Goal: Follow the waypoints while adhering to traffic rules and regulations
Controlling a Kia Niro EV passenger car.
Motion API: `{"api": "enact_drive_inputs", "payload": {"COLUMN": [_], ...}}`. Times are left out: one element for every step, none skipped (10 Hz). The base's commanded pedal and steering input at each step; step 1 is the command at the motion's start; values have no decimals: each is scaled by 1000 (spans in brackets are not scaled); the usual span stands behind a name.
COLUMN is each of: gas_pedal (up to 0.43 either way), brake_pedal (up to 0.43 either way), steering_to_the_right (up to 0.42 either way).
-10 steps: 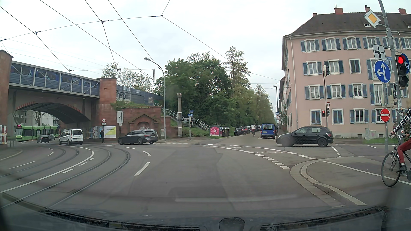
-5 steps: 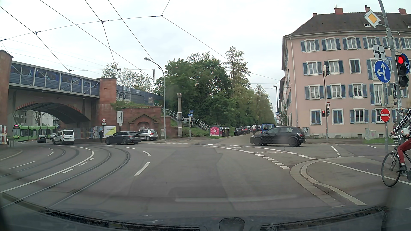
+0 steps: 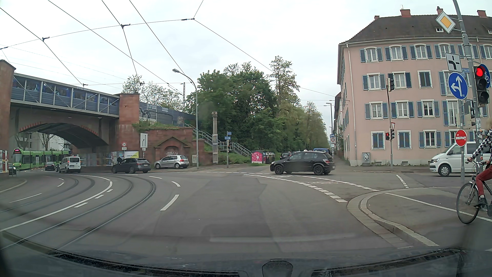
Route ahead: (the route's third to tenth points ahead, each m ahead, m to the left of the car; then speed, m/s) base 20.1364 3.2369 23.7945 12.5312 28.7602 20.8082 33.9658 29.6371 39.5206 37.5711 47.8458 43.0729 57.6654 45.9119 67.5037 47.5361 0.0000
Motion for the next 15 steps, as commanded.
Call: {"api": "enact_drive_inputs", "payload": {"gas_pedal": [0,0,0,0,0,0,0,0,0,0,0,0,0,0,0], "brake_pedal": [244,244,244,244,244,244,244,244,244,244,244,244,244,244,244], "steering_to_the_right": [-8,-8,-8,-8,-8,-8,-8,-8,-8,-8,-8,-8,-8,-8,-8]}}
